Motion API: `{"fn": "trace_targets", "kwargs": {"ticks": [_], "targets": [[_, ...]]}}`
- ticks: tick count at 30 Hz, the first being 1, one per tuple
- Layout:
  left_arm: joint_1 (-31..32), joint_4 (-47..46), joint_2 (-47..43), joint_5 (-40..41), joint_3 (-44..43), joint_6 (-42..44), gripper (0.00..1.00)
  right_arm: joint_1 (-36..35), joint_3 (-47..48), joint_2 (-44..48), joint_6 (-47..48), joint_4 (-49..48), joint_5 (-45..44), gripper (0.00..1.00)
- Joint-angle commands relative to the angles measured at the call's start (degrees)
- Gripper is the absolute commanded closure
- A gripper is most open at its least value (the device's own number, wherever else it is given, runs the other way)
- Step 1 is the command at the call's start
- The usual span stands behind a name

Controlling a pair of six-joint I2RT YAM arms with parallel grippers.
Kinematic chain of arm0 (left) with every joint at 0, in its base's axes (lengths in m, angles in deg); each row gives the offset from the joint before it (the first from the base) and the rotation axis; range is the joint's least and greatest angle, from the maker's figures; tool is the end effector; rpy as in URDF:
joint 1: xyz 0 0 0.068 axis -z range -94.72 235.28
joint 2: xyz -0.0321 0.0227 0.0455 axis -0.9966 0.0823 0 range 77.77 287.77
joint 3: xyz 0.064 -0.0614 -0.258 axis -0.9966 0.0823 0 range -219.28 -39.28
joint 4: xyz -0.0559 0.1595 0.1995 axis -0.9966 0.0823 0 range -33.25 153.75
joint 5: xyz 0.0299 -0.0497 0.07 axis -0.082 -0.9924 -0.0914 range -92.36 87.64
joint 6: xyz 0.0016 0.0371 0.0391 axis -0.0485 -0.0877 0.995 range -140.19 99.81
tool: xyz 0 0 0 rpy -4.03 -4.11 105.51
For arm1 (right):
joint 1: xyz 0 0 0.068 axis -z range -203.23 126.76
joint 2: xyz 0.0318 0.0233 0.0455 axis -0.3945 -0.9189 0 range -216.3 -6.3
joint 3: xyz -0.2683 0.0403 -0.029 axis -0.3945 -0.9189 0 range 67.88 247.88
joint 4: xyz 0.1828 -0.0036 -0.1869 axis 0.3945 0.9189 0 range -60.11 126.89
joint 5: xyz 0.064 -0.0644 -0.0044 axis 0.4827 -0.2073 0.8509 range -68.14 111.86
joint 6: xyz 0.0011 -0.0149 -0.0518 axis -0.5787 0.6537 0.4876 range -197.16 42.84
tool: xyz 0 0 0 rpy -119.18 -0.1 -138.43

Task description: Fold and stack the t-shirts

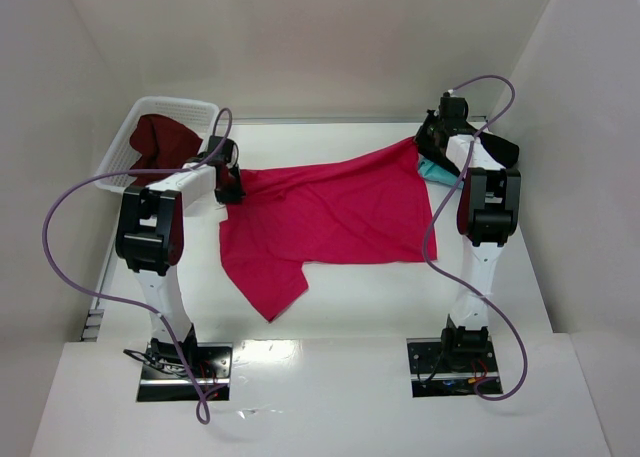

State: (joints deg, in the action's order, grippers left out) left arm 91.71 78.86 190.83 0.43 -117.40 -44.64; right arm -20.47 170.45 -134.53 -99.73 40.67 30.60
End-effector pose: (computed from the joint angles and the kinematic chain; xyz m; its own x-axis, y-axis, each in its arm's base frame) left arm 0.4157 -0.0451 0.1734 -0.7945 -0.3264 -0.5121 -0.2672 0.9451 -0.1879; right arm 0.5177 -0.0196 0.2041 -0.5765 0.4076 -0.7082 0.1590 0.9061 0.3920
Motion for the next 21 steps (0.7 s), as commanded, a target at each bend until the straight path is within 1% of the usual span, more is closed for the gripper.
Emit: {"fn": "trace_targets", "kwargs": {"ticks": [1, 3, 4, 9, 10, 13, 14, 16, 20, 21], "targets": [[0.8, -1.9, -0.6, 0.7, -1.5, -0.4, 0.92, -0.6, 1.9, -1.0, 1.3, -0.2, -0.7, 1.00], [0.8, -1.3, -0.6, 0.7, -1.5, -0.4, 0.98, -0.6, 1.9, -1.0, 1.3, -0.2, -0.7, 1.00], [0.8, -0.7, -0.6, 0.7, -2.0, -0.4, 1.00, -0.6, 1.9, -1.0, 1.3, -0.2, -0.7, 1.00], [0.8, 1.2, -6.0, -1.8, -2.6, 0.1, 1.00, -0.6, 1.9, -0.5, 1.3, -0.2, -1.3, 1.00], [0.8, 2.6, -7.0, -3.3, -3.9, 0.1, 1.00, -0.6, 1.9, -0.4, 1.3, -0.2, -1.3, 1.00], [0.8, 5.3, -11.0, -5.0, -4.8, 0.7, 1.00, -0.6, 1.9, 0.6, 0.8, -0.2, -1.3, 1.00], [0.8, 5.9, -12.8, -5.0, -6.2, 1.2, 1.00, -0.6, 1.9, 0.6, 0.8, -0.2, -1.3, 1.00], [0.8, 7.3, -14.2, -5.8, -7.5, 1.2, 1.00, -0.6, 1.9, 0.6, 0.8, -0.2, -1.3, 1.00], [-1.2, 8.7, -15.9, -12.7, -8.9, 1.2, 1.00, -0.6, 3.0, 1.1, 0.2, 0.3, -0.7, 1.00], [-1.3, 8.7, -16.5, -13.3, -8.9, 1.2, 1.00, -0.6, 3.0, 1.1, 0.2, 0.3, -0.7, 1.00]]}}
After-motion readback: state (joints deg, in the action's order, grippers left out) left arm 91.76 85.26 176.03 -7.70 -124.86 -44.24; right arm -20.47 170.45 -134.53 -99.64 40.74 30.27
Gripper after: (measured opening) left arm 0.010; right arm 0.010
